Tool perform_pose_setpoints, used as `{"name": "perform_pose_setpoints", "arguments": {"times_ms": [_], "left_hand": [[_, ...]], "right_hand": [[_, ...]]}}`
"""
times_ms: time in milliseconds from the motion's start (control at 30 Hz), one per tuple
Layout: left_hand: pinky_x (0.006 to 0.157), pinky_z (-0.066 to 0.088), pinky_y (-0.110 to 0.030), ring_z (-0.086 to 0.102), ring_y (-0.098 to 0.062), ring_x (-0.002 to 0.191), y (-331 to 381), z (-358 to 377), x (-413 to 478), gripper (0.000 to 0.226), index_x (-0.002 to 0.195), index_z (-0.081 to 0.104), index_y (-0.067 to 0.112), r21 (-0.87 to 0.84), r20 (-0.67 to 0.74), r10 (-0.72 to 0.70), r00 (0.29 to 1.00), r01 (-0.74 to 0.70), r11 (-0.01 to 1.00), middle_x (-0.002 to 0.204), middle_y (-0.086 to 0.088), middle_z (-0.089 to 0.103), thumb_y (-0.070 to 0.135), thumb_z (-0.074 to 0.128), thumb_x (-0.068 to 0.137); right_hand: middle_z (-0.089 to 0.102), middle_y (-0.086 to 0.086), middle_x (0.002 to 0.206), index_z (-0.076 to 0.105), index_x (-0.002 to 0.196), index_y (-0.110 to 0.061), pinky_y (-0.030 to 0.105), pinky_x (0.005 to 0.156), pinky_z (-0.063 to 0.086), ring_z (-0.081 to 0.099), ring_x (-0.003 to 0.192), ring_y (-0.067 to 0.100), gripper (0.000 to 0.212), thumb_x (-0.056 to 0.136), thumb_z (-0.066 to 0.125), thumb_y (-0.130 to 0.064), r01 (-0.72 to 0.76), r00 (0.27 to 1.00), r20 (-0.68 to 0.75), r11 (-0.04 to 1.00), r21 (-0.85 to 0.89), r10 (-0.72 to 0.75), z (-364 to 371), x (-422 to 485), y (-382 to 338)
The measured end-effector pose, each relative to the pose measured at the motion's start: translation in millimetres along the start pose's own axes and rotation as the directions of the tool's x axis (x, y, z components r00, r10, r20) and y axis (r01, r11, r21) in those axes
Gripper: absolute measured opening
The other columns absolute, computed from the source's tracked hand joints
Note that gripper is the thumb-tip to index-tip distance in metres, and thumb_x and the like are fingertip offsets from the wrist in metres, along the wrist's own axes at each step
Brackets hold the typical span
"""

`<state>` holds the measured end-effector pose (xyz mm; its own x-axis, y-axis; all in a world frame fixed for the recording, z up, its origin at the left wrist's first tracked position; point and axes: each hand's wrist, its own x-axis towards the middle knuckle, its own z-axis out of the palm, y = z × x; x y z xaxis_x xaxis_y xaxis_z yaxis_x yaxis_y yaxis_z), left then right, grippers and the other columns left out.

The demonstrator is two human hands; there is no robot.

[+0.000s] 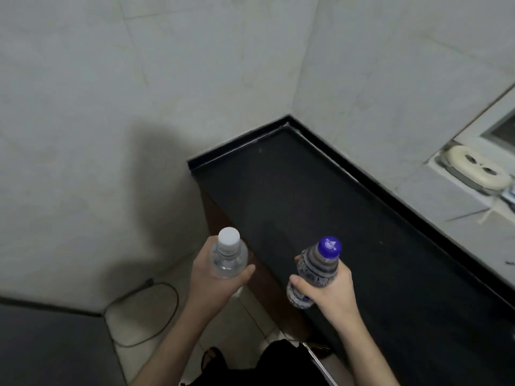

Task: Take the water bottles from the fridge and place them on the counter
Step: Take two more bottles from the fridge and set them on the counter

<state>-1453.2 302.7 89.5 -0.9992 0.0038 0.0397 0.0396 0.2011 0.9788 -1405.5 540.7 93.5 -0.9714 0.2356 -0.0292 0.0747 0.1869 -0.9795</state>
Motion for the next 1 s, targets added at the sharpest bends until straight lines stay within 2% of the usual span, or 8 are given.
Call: {"name": "perform_pose_setpoints", "arguments": {"times_ms": [167, 233, 300, 433, 500, 567, 733, 1000], "left_hand": [[0.070, 0.057, -0.035, 0.068, -0.020, 0.077, 2.6, -6.0, 46.7, 0.046, 0.091, 0.062, 0.020, 0.025, 0.031, 0.032, 0.999, -0.033, 0.999, 0.084, -0.004, 0.069, 0.035, 0.085, 0.055], [0.070, 0.056, -0.025, 0.068, -0.016, 0.077, 2.8, -4.7, 62.9, 0.046, 0.090, 0.062, 0.023, 0.037, 0.042, 0.028, 0.999, -0.030, 0.999, 0.084, 0.000, 0.069, 0.038, 0.084, 0.053], [0.070, 0.054, -0.017, 0.069, -0.014, 0.080, 1.2, -1.7, 81.7, 0.047, 0.092, 0.062, 0.026, 0.048, 0.055, 0.044, 0.997, -0.047, 0.998, 0.085, 0.003, 0.069, 0.039, 0.083, 0.053], [0.072, 0.056, -0.021, 0.069, -0.015, 0.083, 6.1, 7.6, 117.6, 0.047, 0.092, 0.061, 0.031, 0.053, 0.078, 0.024, 0.997, -0.028, 0.998, 0.091, 0.002, 0.070, 0.039, 0.082, 0.052], [0.074, 0.057, -0.031, 0.069, -0.017, 0.083, 7.8, 14.4, 134.4, 0.048, 0.092, 0.062, 0.026, 0.073, 0.104, -0.001, 0.995, -0.007, 0.997, 0.088, -0.002, 0.070, 0.039, 0.082, 0.051], [0.075, 0.057, -0.032, 0.070, -0.017, 0.084, 10.7, 21.9, 149.3, 0.050, 0.093, 0.062, 0.025, 0.090, 0.133, -0.003, 0.991, -0.009, 0.996, 0.089, -0.002, 0.071, 0.040, 0.081, 0.050], [0.074, 0.056, -0.029, 0.069, -0.012, 0.084, 13.4, 41.7, 187.6, 0.051, 0.094, 0.061, 0.026, 0.105, 0.181, 0.007, 0.983, -0.027, 0.994, 0.090, 0.000, 0.070, 0.042, 0.081, 0.050], [0.069, 0.057, -0.023, 0.071, -0.019, 0.079, 1.0, 72.0, 256.6, 0.043, 0.095, 0.063, 0.016, 0.029, 0.349, 0.024, 0.937, -0.036, 0.999, 0.090, -0.008, 0.070, 0.020, 0.086, 0.060]], "right_hand": [[0.077, 0.006, 0.094, 0.068, 0.093, -0.014, 0.026, 0.077, 0.060, 0.075, 0.087, 0.021, 0.049, 0.055, 0.092, -0.034, -0.032, 0.995, -0.090, 0.999, 0.015, 0.033, 16.1, 22.0, 0.1], [0.076, 0.008, 0.094, 0.068, 0.094, -0.014, 0.033, 0.079, 0.061, 0.074, 0.088, 0.023, 0.050, 0.055, 0.092, -0.033, -0.048, 0.994, -0.097, 0.999, 0.009, 0.049, 18.8, 34.4, 2.0], [0.075, 0.009, 0.095, 0.068, 0.094, -0.014, 0.033, 0.079, 0.061, 0.074, 0.087, 0.022, 0.050, 0.054, 0.092, -0.033, -0.051, 0.994, -0.097, 0.999, 0.012, 0.052, 21.1, 50.5, 4.2], [0.075, 0.008, 0.094, 0.068, 0.094, -0.013, 0.021, 0.075, 0.059, 0.074, 0.086, 0.019, 0.048, 0.056, 0.090, -0.032, -0.052, 0.991, -0.120, 0.998, 0.038, 0.056, 22.5, 83.2, 0.5], [0.074, 0.009, 0.094, 0.067, 0.095, -0.011, 0.023, 0.075, 0.059, 0.073, 0.085, 0.020, 0.049, 0.056, 0.090, -0.032, -0.057, 0.988, -0.143, 0.997, 0.048, 0.063, 18.6, 97.3, -0.5], [0.074, 0.010, 0.094, 0.067, 0.095, -0.009, 0.027, 0.077, 0.060, 0.073, 0.086, 0.022, 0.051, 0.056, 0.090, -0.032, -0.063, 0.983, -0.170, 0.996, 0.065, 0.074, 12.7, 108.6, 0.1], [0.075, 0.009, 0.095, 0.068, 0.097, -0.010, 0.030, 0.080, 0.061, 0.074, 0.088, 0.021, 0.051, 0.056, 0.090, -0.030, -0.086, 0.967, -0.232, 0.992, 0.088, 0.105, 0.4, 134.4, 2.0], [0.075, 0.010, 0.096, 0.067, 0.096, -0.009, 0.024, 0.078, 0.060, 0.073, 0.089, 0.025, 0.052, 0.055, 0.090, -0.031, -0.132, 0.924, -0.342, 0.982, 0.138, 0.172, -0.8, 174.3, 5.0]]}}
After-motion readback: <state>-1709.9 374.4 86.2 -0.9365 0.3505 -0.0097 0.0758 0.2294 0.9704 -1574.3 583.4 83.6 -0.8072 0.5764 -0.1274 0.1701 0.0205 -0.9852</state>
